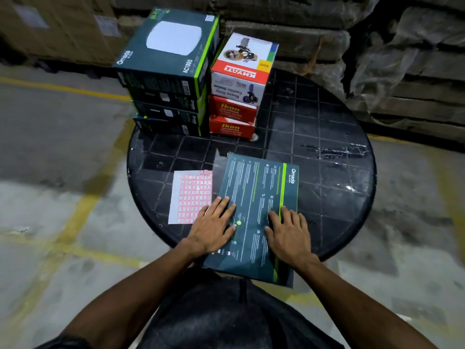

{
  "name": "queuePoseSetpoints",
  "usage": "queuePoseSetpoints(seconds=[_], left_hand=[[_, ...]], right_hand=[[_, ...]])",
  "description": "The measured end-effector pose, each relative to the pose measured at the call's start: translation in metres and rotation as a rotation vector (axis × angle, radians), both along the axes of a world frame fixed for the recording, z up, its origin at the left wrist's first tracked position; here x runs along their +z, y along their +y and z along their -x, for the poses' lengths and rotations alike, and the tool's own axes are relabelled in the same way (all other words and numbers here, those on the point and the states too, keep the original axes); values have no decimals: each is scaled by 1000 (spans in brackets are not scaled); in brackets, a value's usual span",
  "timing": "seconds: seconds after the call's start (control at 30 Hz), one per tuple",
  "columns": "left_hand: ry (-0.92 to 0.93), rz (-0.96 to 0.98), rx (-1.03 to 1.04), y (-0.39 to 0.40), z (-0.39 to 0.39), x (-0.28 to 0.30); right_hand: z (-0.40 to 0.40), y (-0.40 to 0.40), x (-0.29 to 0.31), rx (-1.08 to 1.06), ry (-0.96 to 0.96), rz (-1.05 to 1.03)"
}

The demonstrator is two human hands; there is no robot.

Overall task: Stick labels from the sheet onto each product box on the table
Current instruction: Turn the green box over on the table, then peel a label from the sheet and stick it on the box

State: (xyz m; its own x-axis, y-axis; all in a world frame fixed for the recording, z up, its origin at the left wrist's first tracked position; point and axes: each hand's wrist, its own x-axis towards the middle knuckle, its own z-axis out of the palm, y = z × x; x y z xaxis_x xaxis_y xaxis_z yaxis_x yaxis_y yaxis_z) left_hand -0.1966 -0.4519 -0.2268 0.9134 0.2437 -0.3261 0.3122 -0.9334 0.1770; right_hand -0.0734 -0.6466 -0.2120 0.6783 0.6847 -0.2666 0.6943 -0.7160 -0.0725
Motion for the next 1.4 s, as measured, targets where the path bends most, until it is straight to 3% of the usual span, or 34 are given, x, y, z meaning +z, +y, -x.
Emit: queuePoseSetpoints(seconds=[0.1, 0.23, 0.33, 0.57, 0.77, 0.97, 1.17, 1.4], left_hand=[[-34, 56, 34, 11, 2, 5], [-107, 200, 296, 36, 14, 8], [-53, 165, 384, 67, 21, 7], [111, 81, 240, 125, 16, -14], [86, 60, 84, 150, 17, -34], [37, 15, 64, 172, 57, -34], [-131, -29, 5, 190, 56, -31], [-12, 83, -33, 194, 32, -35]], right_hand=[[-8, 9, 2, 46, -55, -46], [-6, 37, 4, 104, 31, -29], [2, 64, 8, 105, 52, -31], [13, 142, 15, 143, 92, -160], [10, 215, 12, 54, 79, -229], [5, 265, 2, -50, 260, -218], [15, 291, -18, -110, 349, -186], [19, 300, -36, -110, 357, -185]])
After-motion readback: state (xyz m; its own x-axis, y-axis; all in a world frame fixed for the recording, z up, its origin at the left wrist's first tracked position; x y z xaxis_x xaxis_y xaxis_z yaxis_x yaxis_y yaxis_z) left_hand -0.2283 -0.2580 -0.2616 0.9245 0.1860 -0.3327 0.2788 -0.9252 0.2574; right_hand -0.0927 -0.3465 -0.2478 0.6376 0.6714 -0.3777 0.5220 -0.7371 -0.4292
